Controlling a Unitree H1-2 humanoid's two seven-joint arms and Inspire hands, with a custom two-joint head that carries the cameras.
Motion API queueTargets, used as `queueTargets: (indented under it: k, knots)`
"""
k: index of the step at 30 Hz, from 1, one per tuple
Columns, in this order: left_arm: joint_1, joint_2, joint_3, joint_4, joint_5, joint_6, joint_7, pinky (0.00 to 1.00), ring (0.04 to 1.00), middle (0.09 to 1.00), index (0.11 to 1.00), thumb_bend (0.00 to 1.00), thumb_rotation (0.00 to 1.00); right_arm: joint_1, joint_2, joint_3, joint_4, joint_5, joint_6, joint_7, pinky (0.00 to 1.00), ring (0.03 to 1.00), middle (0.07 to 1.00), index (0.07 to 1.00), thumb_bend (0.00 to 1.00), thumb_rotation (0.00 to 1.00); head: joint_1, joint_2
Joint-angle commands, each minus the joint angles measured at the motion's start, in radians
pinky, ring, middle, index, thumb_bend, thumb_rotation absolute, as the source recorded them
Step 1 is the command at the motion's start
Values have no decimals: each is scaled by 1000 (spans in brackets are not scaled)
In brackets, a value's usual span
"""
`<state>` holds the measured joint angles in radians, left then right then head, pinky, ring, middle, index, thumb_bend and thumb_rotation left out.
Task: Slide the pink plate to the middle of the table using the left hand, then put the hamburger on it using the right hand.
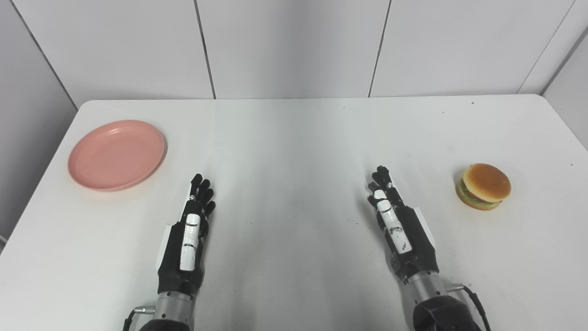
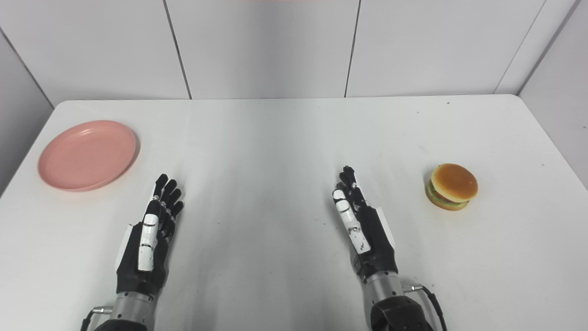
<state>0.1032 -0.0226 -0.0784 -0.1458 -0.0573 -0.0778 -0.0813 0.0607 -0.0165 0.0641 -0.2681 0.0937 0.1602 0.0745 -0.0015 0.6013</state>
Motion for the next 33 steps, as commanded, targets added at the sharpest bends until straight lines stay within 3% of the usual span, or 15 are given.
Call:
queueTargets:
  k: [1, 5, 18, 29, 33]
  knots:
    - [0, -14, -5, 9, -1, -36, 2, 1000, 1000, 1000, 1000, 599, 1000, -23, -1, 5, -12, 7, -5, 12, 1000, 1000, 1000, 1000, 618, 776, 3, -5]
    - [-9, -17, 1, 33, 2, -67, 11, 1000, 1000, 1000, 1000, 589, 1000, -23, 3, 2, -7, 11, -2, 11, 1000, 1000, 1000, 1000, 612, 777, 4, -7]
    - [-9, -8, -5, 15, 10, -37, 17, 1000, 1000, 1000, 1000, 598, 1000, -13, -1, -8, -20, 11, -9, 6, 1000, 1000, 1000, 1000, 608, 819, 11, -7]
    - [-16, 9, -12, 32, -5, -49, -7, 1000, 1000, 1000, 1000, 590, 1000, -23, 1, -7, -5, 9, -18, 9, 1000, 1000, 1000, 1000, 606, 807, 17, -11]
    - [-11, 11, -23, 37, 7, -58, -9, 1000, 1000, 1000, 1000, 598, 1000, -16, -6, -10, -3, 9, -27, 12, 1000, 1000, 1000, 1000, 599, 809, 100, -44]
